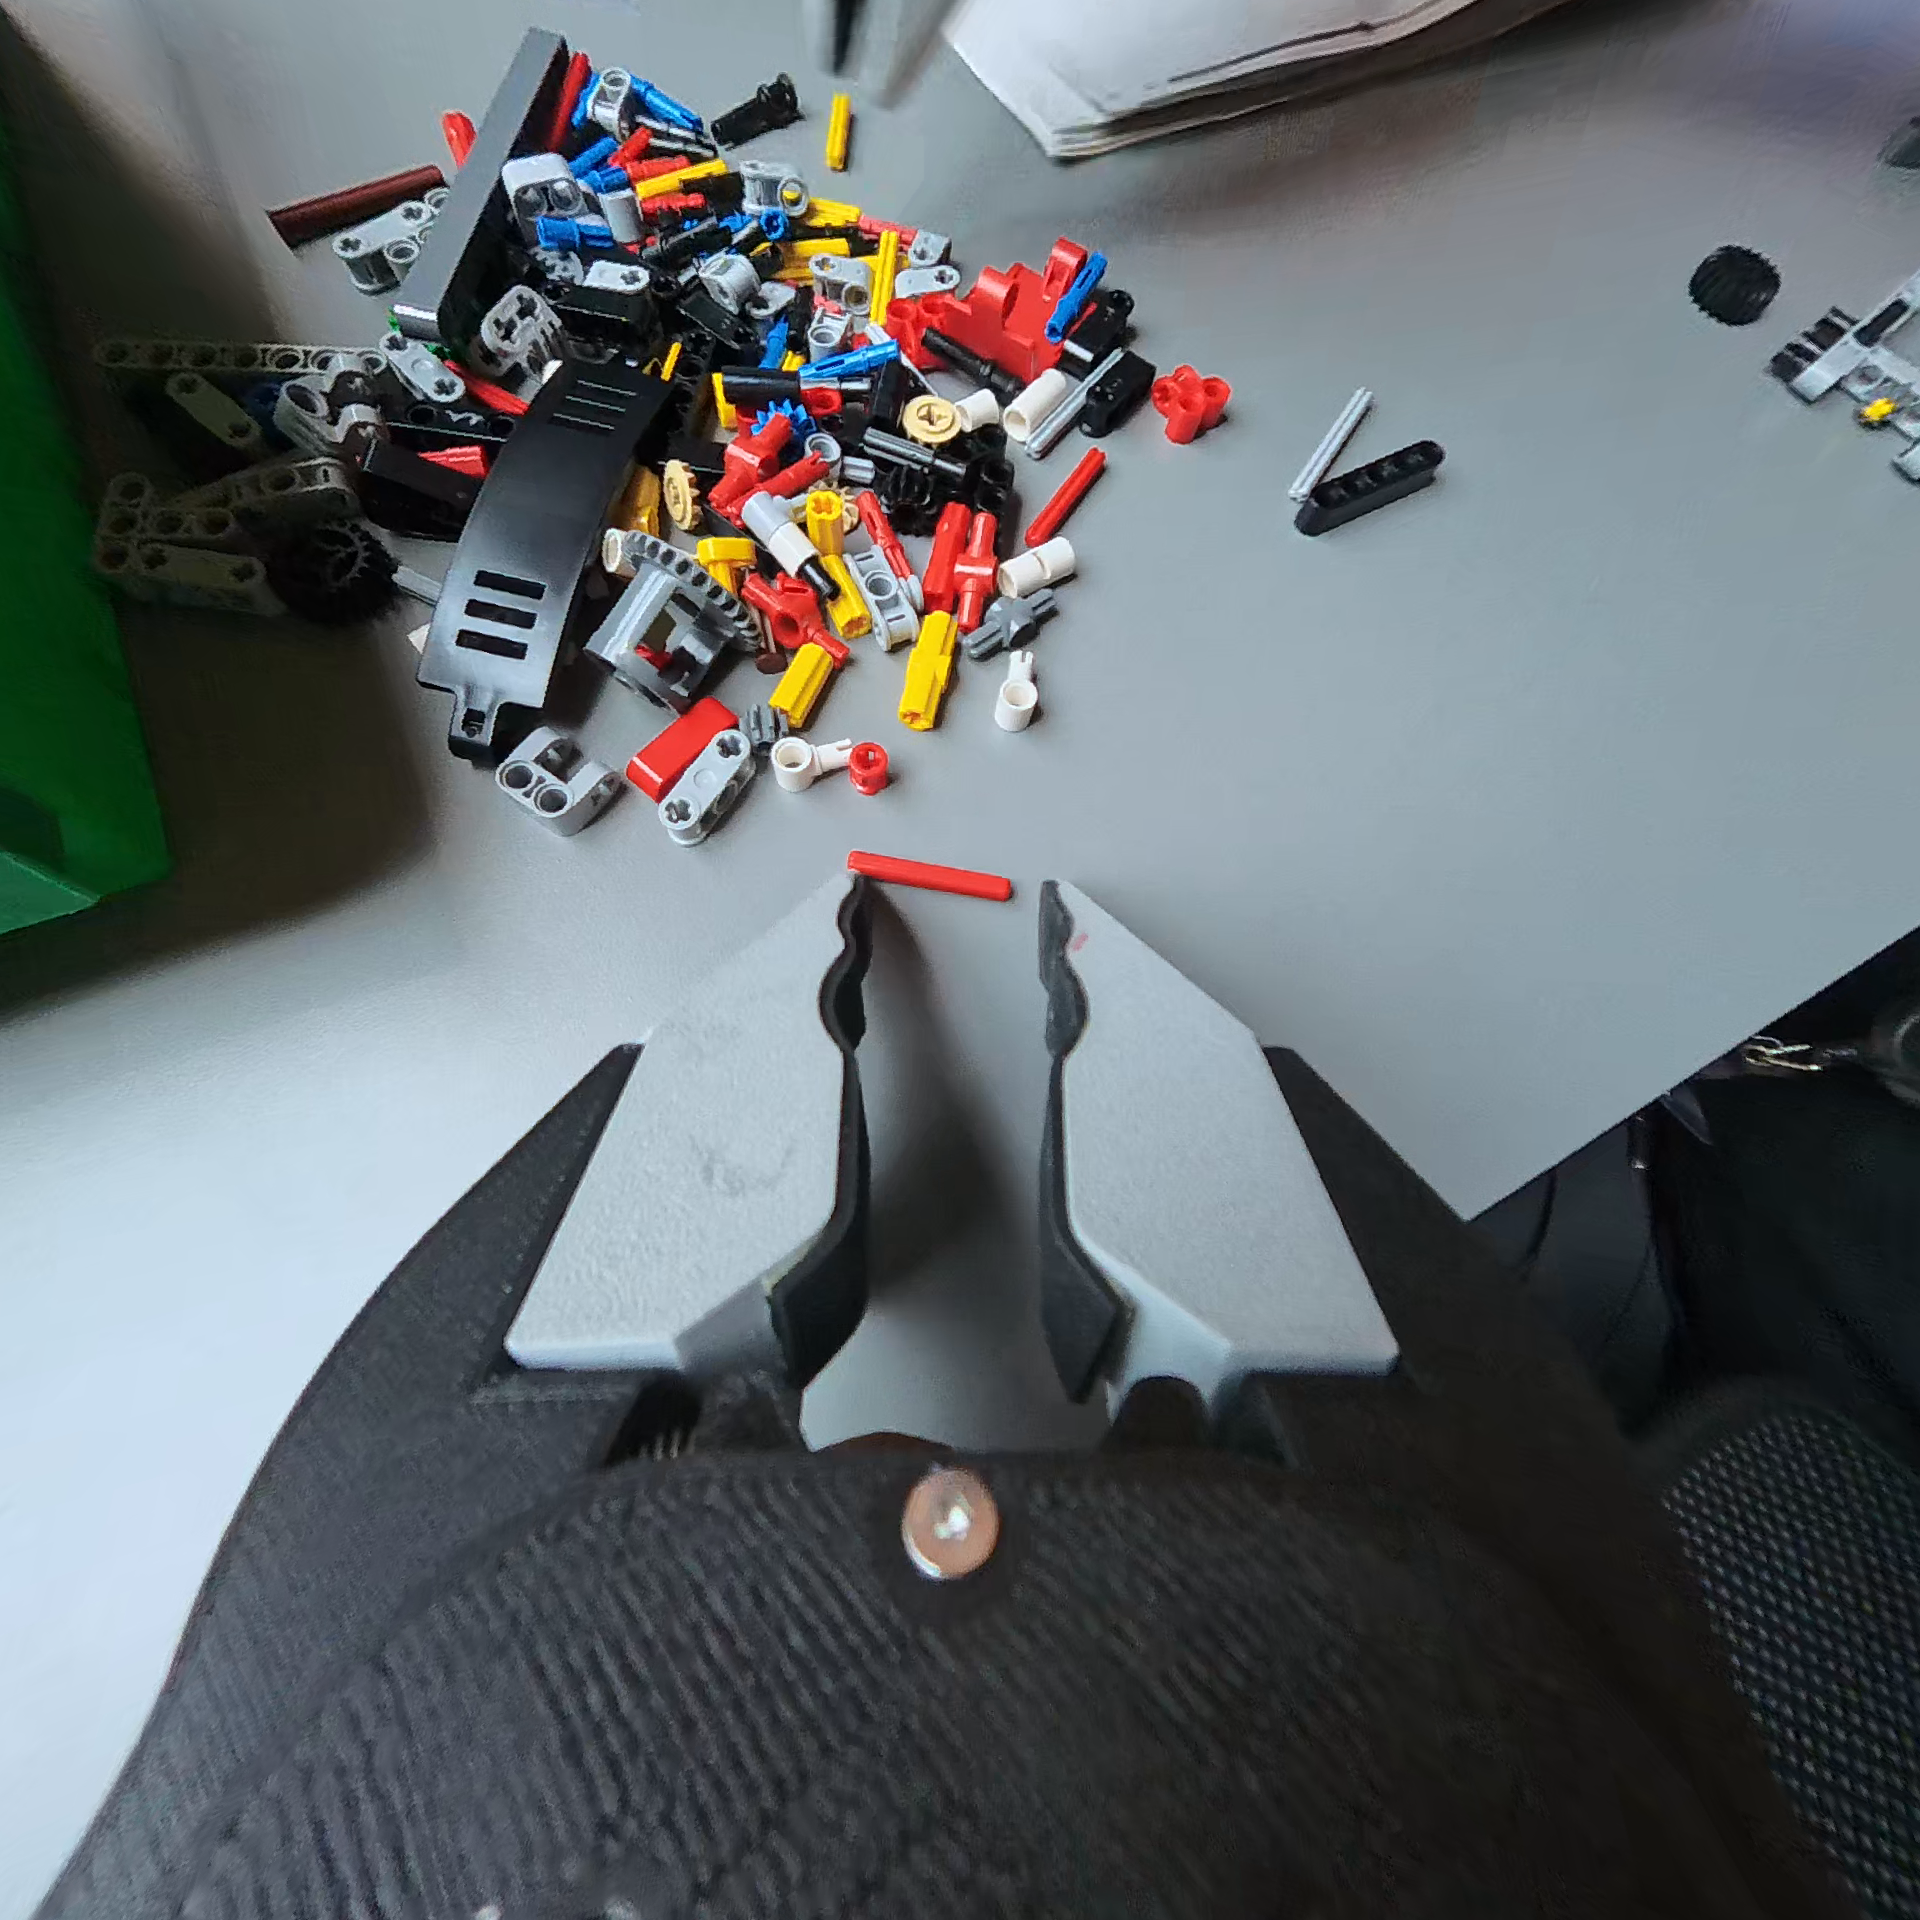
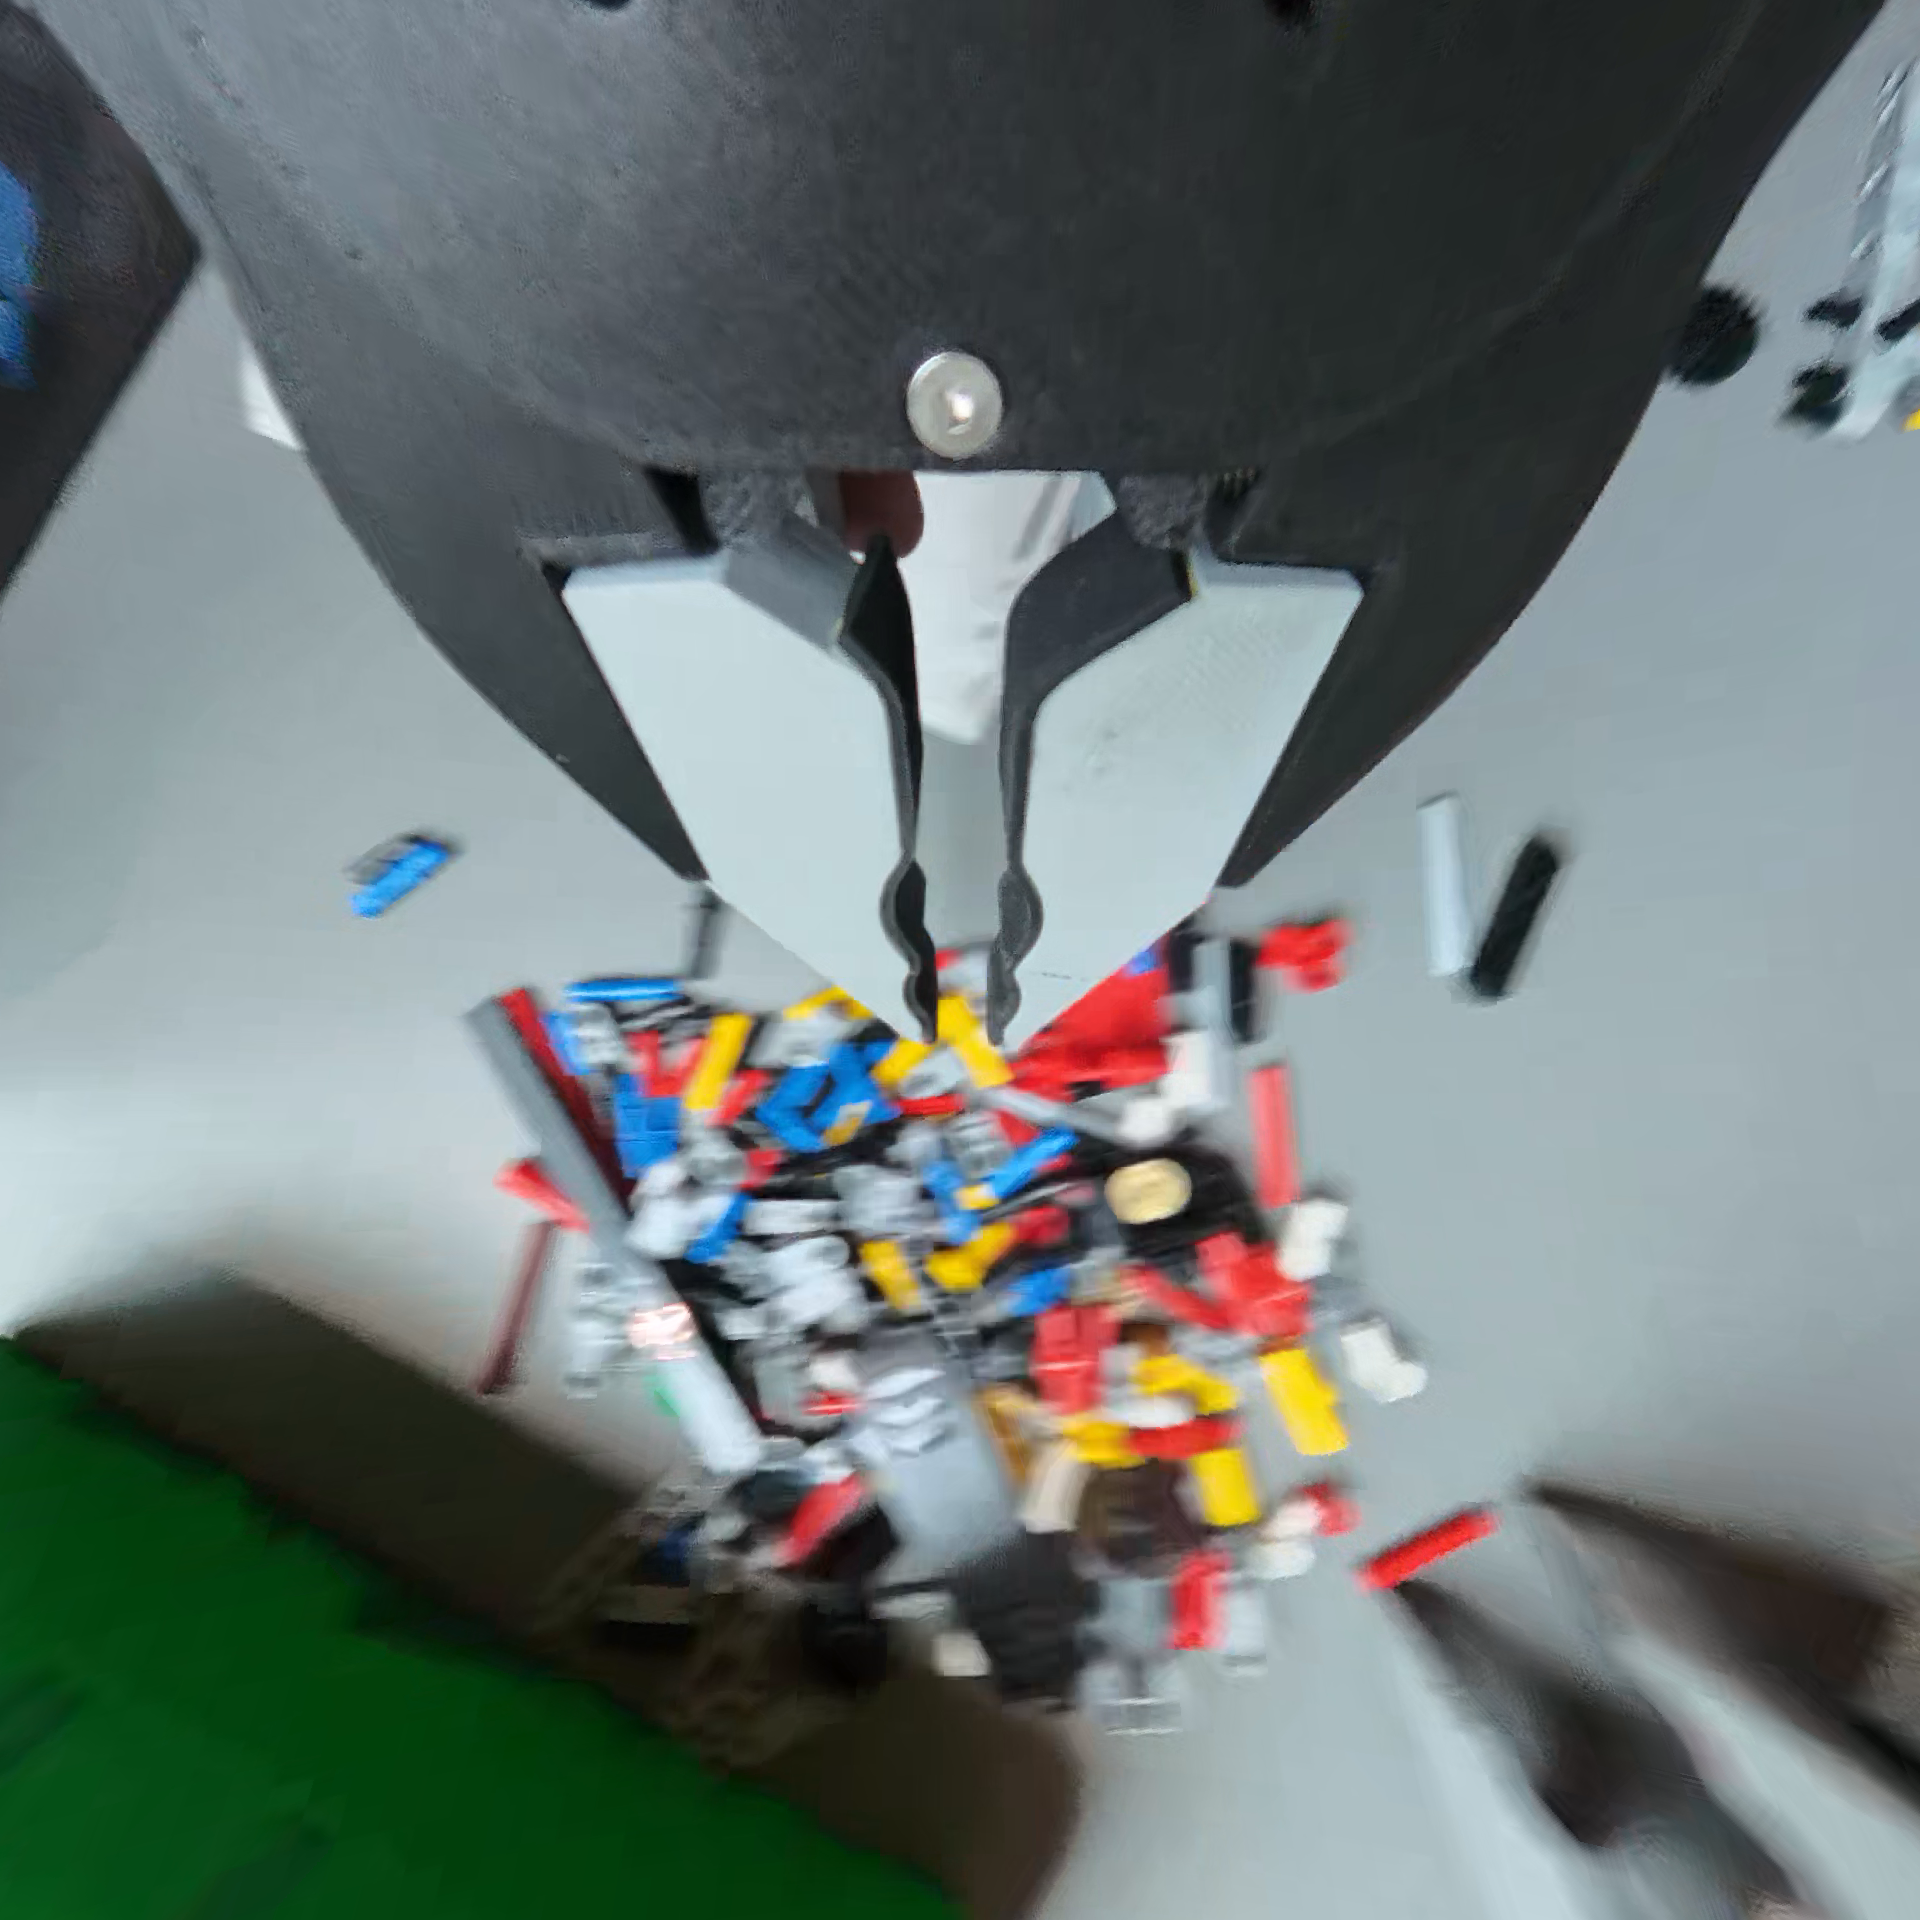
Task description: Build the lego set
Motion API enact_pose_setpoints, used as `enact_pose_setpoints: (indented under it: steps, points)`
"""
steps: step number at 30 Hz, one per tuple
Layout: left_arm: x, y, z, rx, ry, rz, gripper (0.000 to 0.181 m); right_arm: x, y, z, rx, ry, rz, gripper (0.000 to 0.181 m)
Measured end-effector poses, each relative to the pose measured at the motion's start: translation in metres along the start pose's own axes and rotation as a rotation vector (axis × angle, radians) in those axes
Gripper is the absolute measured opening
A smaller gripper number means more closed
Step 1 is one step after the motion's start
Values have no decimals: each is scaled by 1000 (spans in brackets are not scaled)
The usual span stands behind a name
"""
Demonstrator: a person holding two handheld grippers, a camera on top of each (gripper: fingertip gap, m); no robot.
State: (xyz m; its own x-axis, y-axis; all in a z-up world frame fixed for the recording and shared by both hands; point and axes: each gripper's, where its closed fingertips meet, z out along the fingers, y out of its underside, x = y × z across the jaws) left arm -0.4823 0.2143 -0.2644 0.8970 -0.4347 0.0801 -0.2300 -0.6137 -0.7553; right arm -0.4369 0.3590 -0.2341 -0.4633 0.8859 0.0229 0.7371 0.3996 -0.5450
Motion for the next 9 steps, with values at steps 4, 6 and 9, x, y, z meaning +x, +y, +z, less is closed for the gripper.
enact_pose_setpoints:
  steps: [4,6,9]
  points:
    - [2,-1,1,-3,7,1,29,-81,27,-11,3,-118,-102,9]
    - [3,-2,3,-9,2,11,29,-103,40,-13,-10,-122,-120,10]
    - [6,-7,3,-6,-5,27,29,-116,52,-10,-23,-113,-99,10]
